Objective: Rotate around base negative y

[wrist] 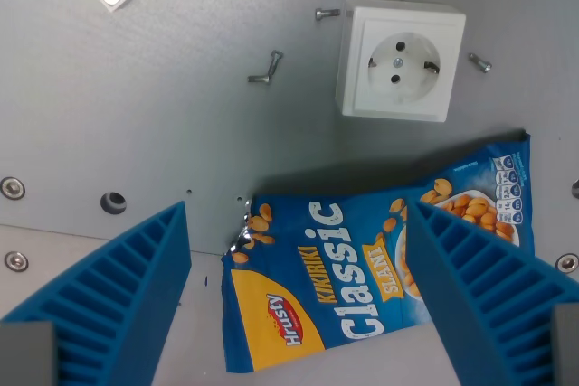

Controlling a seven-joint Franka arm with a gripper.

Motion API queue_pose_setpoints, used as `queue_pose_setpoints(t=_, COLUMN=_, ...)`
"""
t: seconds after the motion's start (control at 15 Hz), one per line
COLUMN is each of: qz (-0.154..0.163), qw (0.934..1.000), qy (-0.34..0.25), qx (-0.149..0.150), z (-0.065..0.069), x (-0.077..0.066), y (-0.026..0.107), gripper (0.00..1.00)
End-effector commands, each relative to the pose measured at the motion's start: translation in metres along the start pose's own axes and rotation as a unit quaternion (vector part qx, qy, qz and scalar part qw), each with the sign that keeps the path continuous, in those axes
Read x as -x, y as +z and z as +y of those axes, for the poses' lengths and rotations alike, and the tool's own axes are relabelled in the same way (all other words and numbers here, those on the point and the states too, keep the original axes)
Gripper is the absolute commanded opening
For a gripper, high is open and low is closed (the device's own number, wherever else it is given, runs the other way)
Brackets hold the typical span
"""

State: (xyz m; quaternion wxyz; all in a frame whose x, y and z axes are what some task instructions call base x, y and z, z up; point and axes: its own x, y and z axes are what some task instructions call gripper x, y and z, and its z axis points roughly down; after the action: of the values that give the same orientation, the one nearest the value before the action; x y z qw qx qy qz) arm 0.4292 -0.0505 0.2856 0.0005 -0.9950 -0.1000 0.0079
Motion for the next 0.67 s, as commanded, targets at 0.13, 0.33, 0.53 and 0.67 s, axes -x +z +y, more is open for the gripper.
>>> queue_pose_setpoints(t=0.13, qz=0.016, qw=0.9999, qy=0.0, qx=0.003, z=0.0001, x=-0.0002, y=-0.0024, gripper=1.0)
queue_pose_setpoints(t=0.33, qz=0.036, qw=0.9993, qy=0.0, qx=0.007, z=0.0001, x=-0.0002, y=-0.0024, gripper=1.0)
queue_pose_setpoints(t=0.53, qz=0.055, qw=0.9984, qy=0.0, qx=0.011, z=0.0001, x=-0.0002, y=-0.0024, gripper=1.0)
queue_pose_setpoints(t=0.67, qz=0.068, qw=0.9976, qy=0.0, qx=0.014, z=0.0001, x=-0.0002, y=-0.0024, gripper=1.0)
